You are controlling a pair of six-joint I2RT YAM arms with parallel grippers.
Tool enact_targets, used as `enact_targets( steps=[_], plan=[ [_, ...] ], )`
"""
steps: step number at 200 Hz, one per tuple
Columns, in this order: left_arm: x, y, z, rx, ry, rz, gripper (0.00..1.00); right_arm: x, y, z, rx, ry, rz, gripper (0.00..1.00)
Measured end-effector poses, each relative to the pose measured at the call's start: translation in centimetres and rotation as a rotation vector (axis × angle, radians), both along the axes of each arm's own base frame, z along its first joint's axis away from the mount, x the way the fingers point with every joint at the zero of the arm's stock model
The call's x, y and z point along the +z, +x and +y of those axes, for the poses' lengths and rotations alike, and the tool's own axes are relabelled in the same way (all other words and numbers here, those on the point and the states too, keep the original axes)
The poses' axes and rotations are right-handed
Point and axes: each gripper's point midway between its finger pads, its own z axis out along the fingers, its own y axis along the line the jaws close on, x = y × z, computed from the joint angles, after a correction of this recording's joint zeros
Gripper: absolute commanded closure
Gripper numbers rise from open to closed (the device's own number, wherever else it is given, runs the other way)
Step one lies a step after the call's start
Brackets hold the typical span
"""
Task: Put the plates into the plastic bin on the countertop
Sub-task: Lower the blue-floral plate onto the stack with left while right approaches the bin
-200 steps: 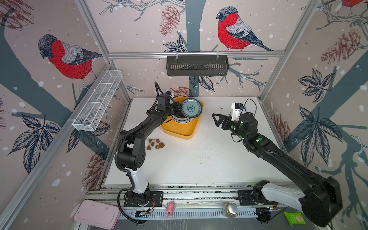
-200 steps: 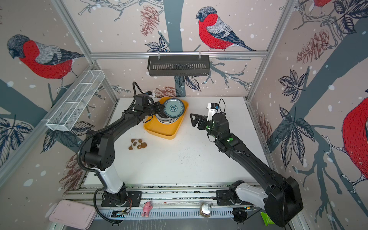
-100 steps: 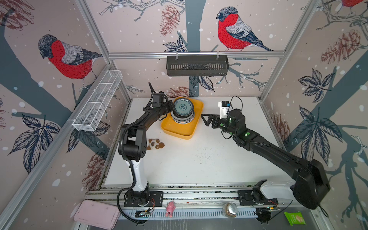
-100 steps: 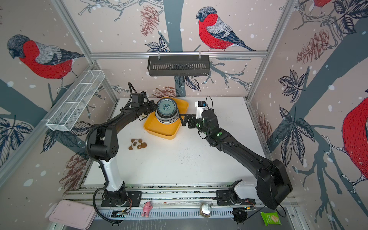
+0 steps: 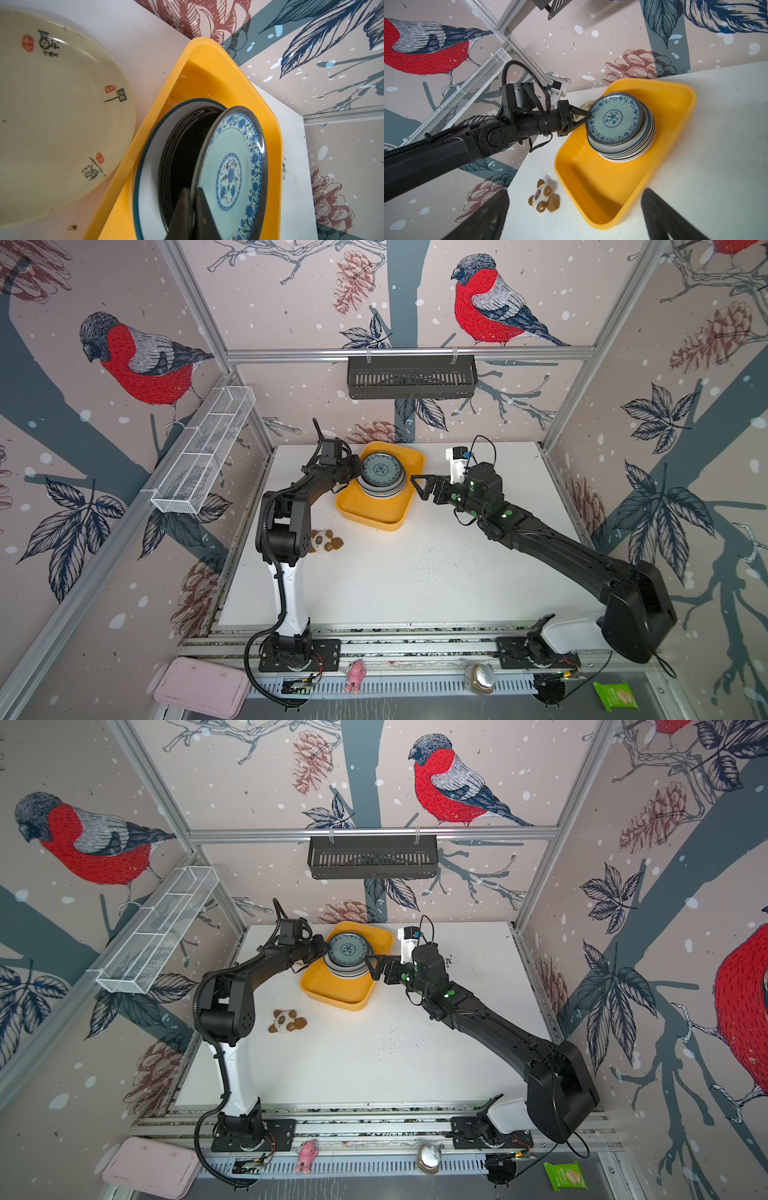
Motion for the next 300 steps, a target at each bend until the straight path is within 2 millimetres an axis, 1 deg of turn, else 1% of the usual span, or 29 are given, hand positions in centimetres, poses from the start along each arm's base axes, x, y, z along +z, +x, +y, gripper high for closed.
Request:
enact_targets(
  steps=[54,87,129,176,204,241,253,266,278,286,300],
  plan=[
    [-0.3,0.4,0.2,0.014,-0.011,0.002,1.0,0.2,0.1,-0.3,-0.024,-0.004,-0.005,0.0],
    [-0.9,0.5,0.3,0.015,-0.01,0.01,1.0,0.1,0.2,-0.4,-0.029,-0.007,-0.004,0.0],
    [-1.2,0.7,0.3,0.016,-0.009,0.015,1.0,0.1,0.3,-0.5,-0.035,-0.017,0.001,0.0],
    [-1.3,0.8,0.3,0.015,-0.009,0.018,0.94,0.0,0.2,-0.4,-0.036,-0.022,0.005,0.0],
    [-1.3,0.8,0.3,0.015,-0.009,0.019,0.85,0.0,0.3,-0.5,-0.039,-0.023,0.006,0.0],
    [-0.7,0.7,0.3,0.013,-0.008,0.011,0.76,0.0,0.2,-0.6,-0.044,-0.025,0.006,0.0],
    [-0.4,0.7,0.3,0.01,-0.004,0.003,0.69,0.0,0.0,-0.7,-0.046,-0.025,0.004,0.0],
    [-0.1,0.7,0.3,0.009,-0.003,-0.003,0.58,0.0,-0.1,-0.9,-0.05,-0.026,0.004,0.0],
    [0.1,0.7,0.3,0.008,-0.003,-0.005,0.5,0.0,-0.3,-1.0,-0.055,-0.026,0.001,0.0],
    [0.2,0.6,0.3,0.006,0.0,-0.007,0.42,0.1,-0.4,-1.1,-0.054,-0.025,-0.001,0.0],
    [0.5,0.5,0.3,0.005,0.001,-0.006,0.34,0.2,-0.7,-1.2,-0.054,-0.023,-0.004,0.0]
  ],
)
